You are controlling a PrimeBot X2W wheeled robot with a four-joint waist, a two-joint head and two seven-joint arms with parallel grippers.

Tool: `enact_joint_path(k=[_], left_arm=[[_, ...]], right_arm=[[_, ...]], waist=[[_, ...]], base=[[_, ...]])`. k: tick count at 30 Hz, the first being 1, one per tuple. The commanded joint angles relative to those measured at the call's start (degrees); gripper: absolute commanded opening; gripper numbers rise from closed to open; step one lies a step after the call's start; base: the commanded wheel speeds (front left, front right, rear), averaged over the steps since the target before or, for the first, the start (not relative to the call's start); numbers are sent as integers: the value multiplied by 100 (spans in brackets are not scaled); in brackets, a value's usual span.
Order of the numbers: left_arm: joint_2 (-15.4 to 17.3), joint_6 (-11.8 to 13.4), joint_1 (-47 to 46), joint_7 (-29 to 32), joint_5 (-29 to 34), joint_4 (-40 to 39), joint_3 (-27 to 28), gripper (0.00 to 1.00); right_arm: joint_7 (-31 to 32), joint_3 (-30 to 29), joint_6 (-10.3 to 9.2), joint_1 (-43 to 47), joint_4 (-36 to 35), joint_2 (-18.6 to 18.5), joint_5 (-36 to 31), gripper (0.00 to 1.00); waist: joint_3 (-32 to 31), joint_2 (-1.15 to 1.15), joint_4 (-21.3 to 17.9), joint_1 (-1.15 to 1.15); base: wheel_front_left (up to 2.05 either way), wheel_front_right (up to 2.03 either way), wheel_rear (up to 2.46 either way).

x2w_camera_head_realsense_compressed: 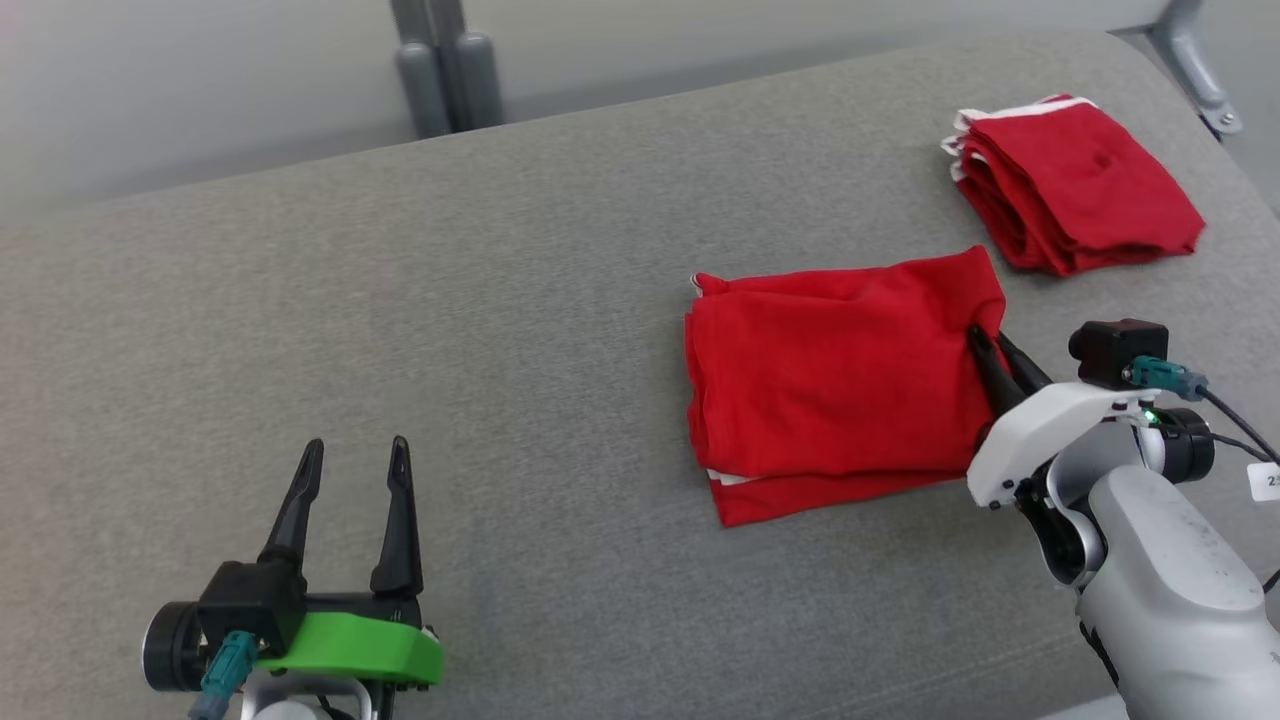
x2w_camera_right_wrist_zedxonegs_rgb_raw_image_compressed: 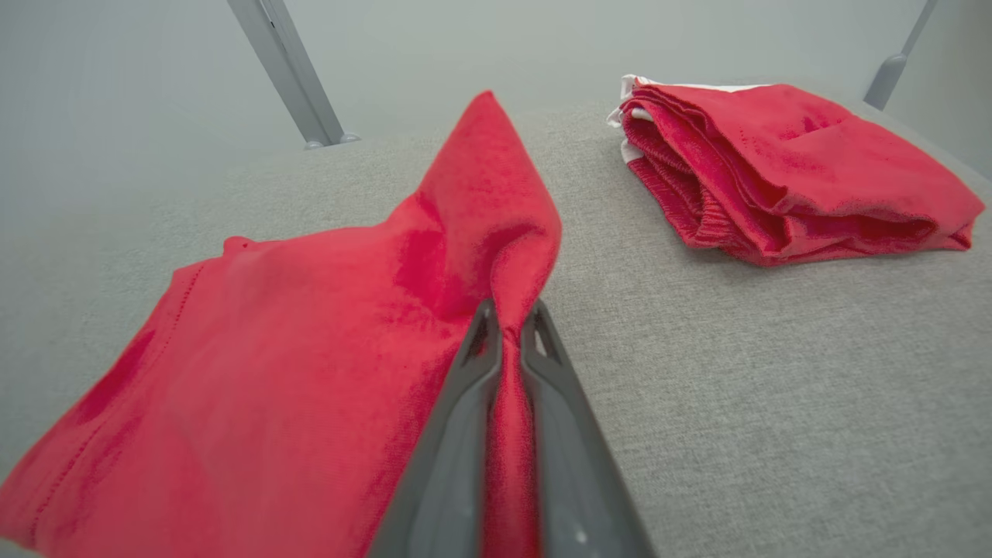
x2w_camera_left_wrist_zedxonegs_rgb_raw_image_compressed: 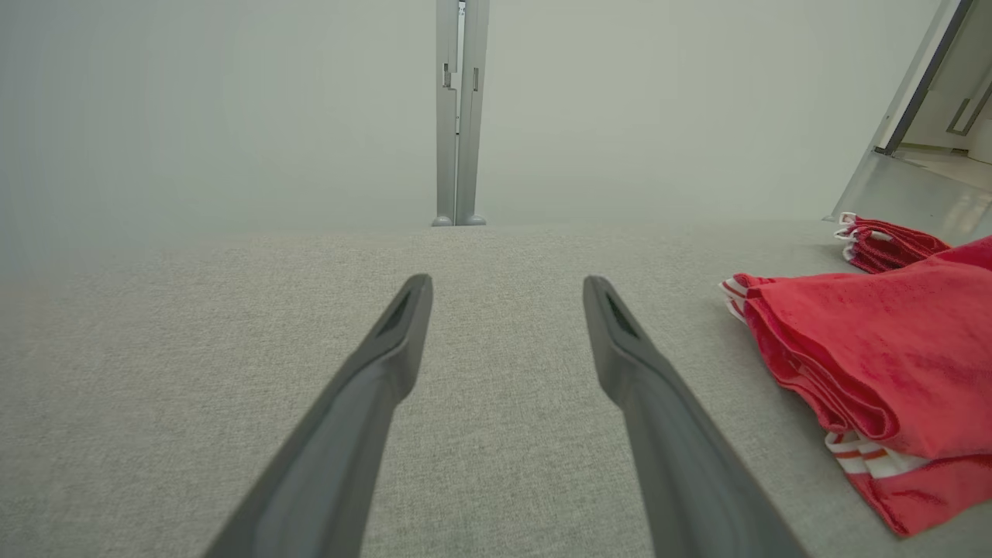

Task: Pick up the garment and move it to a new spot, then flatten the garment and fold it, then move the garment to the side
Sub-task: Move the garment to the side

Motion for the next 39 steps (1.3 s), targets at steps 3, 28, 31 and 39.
enact_joint_path(k=[3,28,31,39], left_arm=[[88,-39,-242,2,85,-17,29,100],[28,-23,-363,3,20,11,62,100],[18,-28,-356,3,26,1,40,100],[6,-86,-408,2,77,-33,-53,100]], right_arm=[[-64,-75,-6,-157,-68,62,-40,0],[229,-800,-6,-1931,755,-799,-663,0],[239,-917,-6,-2117,933,-998,-774,0],[385,-1083,-7,-2494,1364,-1554,-1177,0]], waist=[[538,0,-1126,0],[691,0,395,0],[735,0,542,0],[969,0,803,0]], base=[[0,0,0],[0,0,0],[0,0,0],[0,0,0]])
